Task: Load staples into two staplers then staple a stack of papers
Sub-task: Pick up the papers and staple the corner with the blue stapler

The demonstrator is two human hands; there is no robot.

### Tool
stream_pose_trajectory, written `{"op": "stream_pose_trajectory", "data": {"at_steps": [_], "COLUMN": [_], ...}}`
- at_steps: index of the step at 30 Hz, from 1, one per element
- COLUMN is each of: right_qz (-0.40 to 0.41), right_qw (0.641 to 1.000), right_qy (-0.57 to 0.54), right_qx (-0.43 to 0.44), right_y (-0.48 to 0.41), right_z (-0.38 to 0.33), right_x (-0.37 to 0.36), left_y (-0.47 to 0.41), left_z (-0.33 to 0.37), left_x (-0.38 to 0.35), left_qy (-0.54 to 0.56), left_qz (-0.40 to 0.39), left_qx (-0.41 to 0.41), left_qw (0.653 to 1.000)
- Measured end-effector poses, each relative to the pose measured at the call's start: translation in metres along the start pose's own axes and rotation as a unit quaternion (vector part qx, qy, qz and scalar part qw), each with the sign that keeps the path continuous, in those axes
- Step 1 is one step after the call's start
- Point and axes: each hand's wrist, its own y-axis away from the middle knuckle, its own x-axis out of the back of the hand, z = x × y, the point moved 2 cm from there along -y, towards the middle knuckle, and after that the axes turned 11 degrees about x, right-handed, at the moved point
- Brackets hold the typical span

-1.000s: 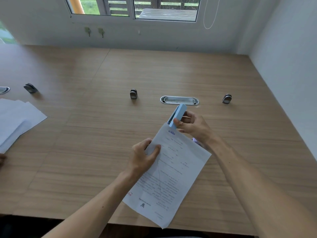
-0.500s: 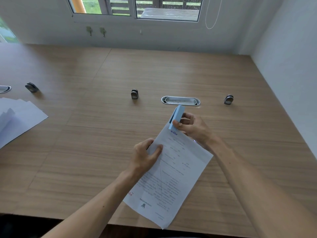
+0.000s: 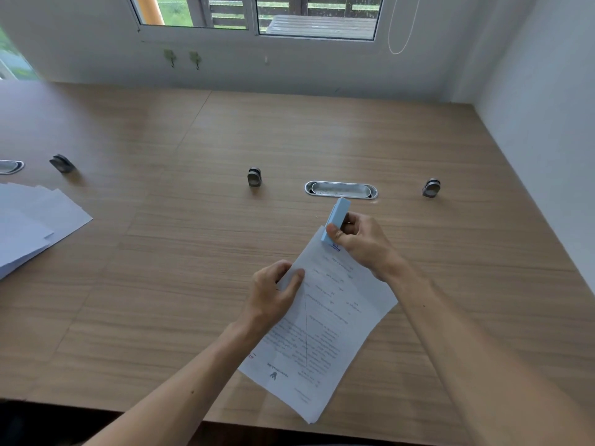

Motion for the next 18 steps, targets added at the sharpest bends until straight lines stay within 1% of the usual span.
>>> {"op": "stream_pose_trajectory", "data": {"at_steps": [6,12,18], "right_qz": [0.005,0.007,0.034], "right_qw": [1.000,1.000,0.999], "right_qy": [0.003,0.013,-0.027], "right_qx": [-0.002,-0.008,-0.033], "right_y": [-0.002,-0.008,-0.012], "right_z": [0.000,0.001,0.003], "right_x": [0.000,0.004,0.009], "left_y": [-0.001,-0.003,-0.009], "left_z": [-0.003,0.000,0.000], "left_x": [0.000,-0.004,-0.008], "left_qy": [-0.003,0.038,0.039], "left_qz": [0.003,-0.008,-0.003], "left_qx": [-0.003,0.013,0.016], "left_qw": [1.000,0.999,0.999]}}
